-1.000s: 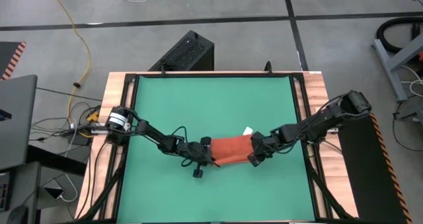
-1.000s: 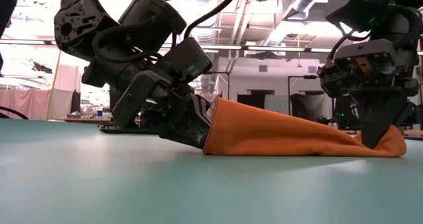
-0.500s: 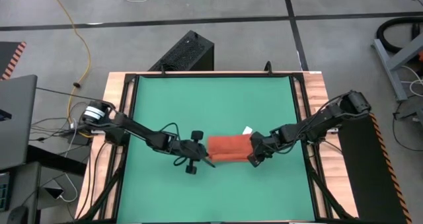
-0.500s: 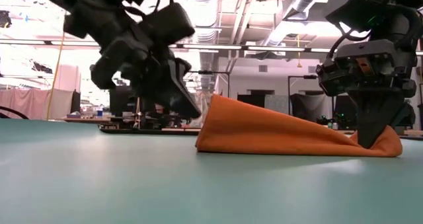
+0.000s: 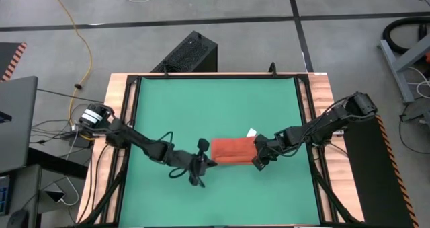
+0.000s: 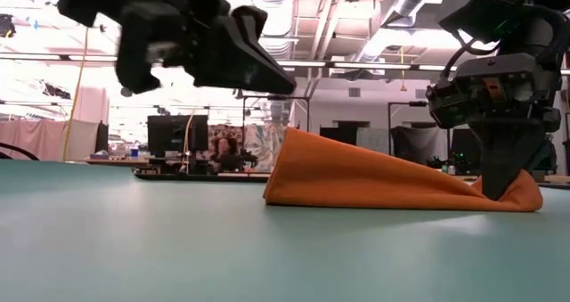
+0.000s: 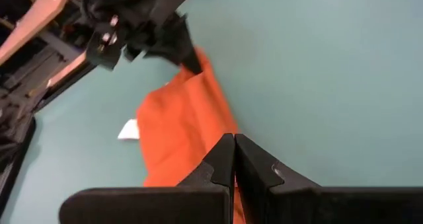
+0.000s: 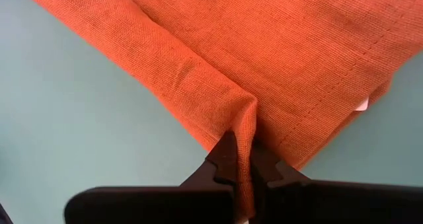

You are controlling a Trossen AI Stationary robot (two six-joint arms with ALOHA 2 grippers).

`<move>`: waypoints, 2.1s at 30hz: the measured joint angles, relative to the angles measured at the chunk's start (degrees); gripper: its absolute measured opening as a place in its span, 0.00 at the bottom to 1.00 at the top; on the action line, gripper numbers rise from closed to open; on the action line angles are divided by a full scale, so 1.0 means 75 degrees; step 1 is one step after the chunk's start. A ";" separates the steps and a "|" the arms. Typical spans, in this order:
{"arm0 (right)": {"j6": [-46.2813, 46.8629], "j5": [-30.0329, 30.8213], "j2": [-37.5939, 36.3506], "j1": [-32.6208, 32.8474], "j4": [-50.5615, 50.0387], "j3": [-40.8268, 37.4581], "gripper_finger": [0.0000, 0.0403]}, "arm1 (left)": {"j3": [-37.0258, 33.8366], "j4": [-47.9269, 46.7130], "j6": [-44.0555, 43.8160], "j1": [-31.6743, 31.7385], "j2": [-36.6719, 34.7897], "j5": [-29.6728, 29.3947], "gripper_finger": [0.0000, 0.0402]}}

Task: Roll towel
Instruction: Roll the orange towel

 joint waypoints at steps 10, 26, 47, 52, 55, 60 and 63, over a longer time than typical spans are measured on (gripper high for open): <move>-0.0041 0.0152 0.0000 -0.0015 -0.0008 0.0000 0.05 | 0.0000 0.0018 -0.0090 0.0200 0.0000 0.0319 0.00; -0.0156 0.0206 0.0000 -0.0058 0.0068 -0.0006 0.05 | 0.1274 -0.1376 0.0126 0.0296 0.1025 -0.0157 0.00; -0.0242 0.0208 0.0000 -0.0061 0.0062 -0.0006 0.05 | 0.1524 -0.1669 0.0227 0.0196 0.1134 0.0375 0.00; -0.0242 0.0211 0.0000 -0.0061 0.0062 -0.0006 0.05 | 0.1524 -0.1835 0.0115 0.0354 0.1138 0.0471 0.00; -0.0242 0.0214 0.0000 -0.0061 0.0064 -0.0006 0.05 | 0.1523 -0.1840 0.0116 0.0375 0.1275 0.0405 0.00; -0.0239 0.0232 0.0000 -0.0058 0.0074 -0.0006 0.05 | 0.1537 -0.1961 -0.0028 0.0420 0.1550 0.0076 0.00; -0.0240 0.0237 0.0000 -0.0058 0.0074 -0.0006 0.05 | 0.1530 -0.1916 -0.0174 0.0462 0.1664 -0.0221 0.00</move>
